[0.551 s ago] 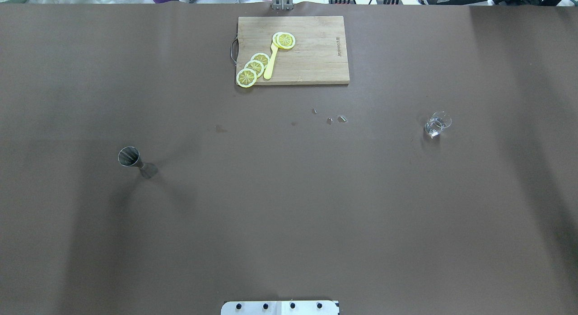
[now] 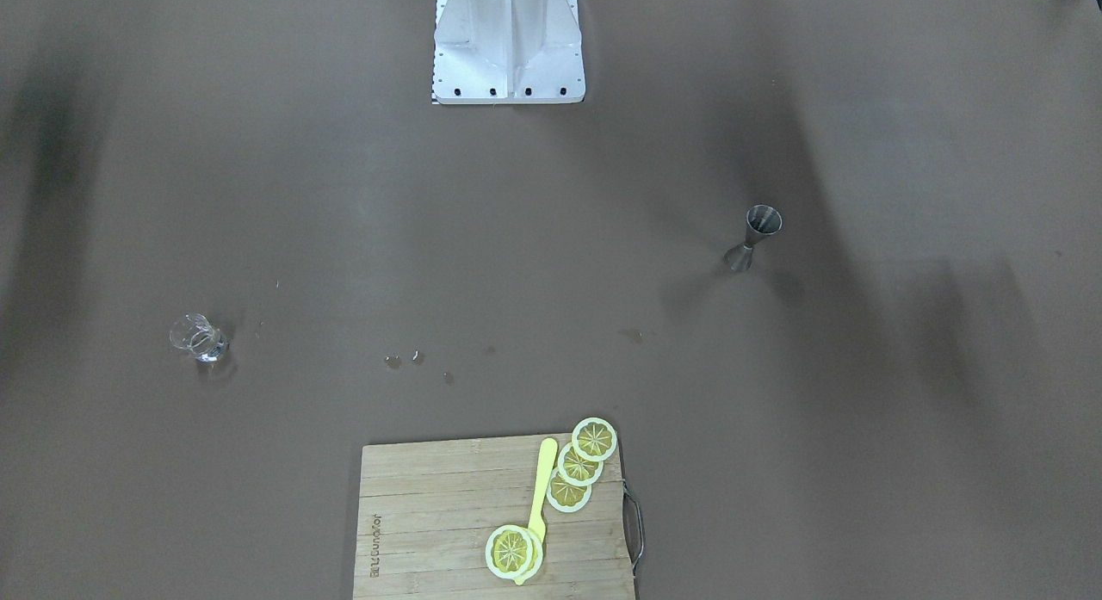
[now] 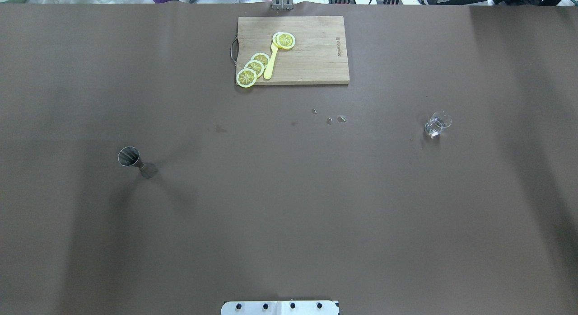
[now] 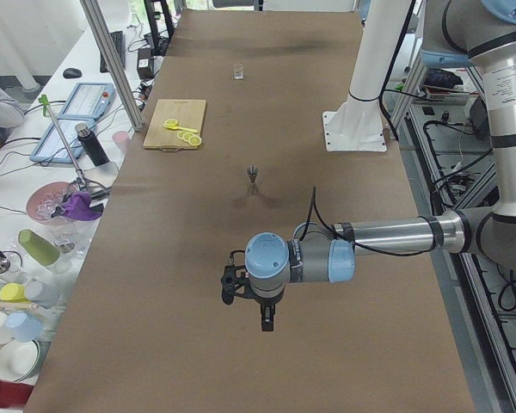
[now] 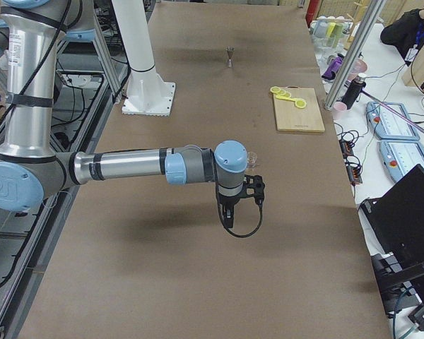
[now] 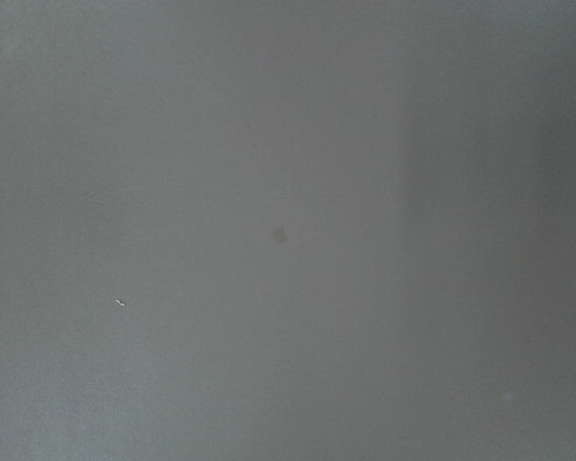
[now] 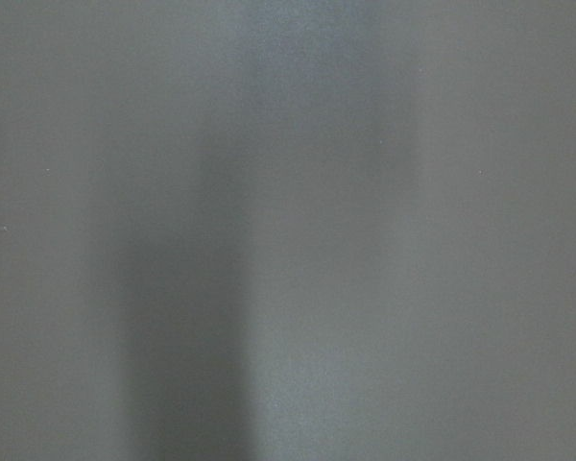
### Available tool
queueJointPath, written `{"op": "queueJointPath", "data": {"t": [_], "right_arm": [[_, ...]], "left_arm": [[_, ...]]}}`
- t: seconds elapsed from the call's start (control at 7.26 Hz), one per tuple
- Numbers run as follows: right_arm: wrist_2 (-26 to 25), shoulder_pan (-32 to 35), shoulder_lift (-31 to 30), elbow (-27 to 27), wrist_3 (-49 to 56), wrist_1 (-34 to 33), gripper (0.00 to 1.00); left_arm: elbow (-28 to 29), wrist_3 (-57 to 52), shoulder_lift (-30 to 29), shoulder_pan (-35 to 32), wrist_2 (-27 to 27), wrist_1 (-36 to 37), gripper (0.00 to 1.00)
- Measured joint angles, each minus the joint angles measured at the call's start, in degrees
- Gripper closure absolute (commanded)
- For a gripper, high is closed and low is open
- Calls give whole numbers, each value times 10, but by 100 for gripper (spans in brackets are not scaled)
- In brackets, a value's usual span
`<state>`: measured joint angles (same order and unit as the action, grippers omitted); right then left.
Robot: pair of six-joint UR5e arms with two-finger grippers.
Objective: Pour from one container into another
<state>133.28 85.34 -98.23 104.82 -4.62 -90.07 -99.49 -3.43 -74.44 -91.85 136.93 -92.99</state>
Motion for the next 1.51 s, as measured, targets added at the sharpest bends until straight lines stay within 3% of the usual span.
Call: {"op": "queueJointPath", "data": {"t": [1.51], "right_arm": [[11,-2,6,-6,-1,-1,0]], "left_arm": [[3,0,7,-4,0,0,1]]}}
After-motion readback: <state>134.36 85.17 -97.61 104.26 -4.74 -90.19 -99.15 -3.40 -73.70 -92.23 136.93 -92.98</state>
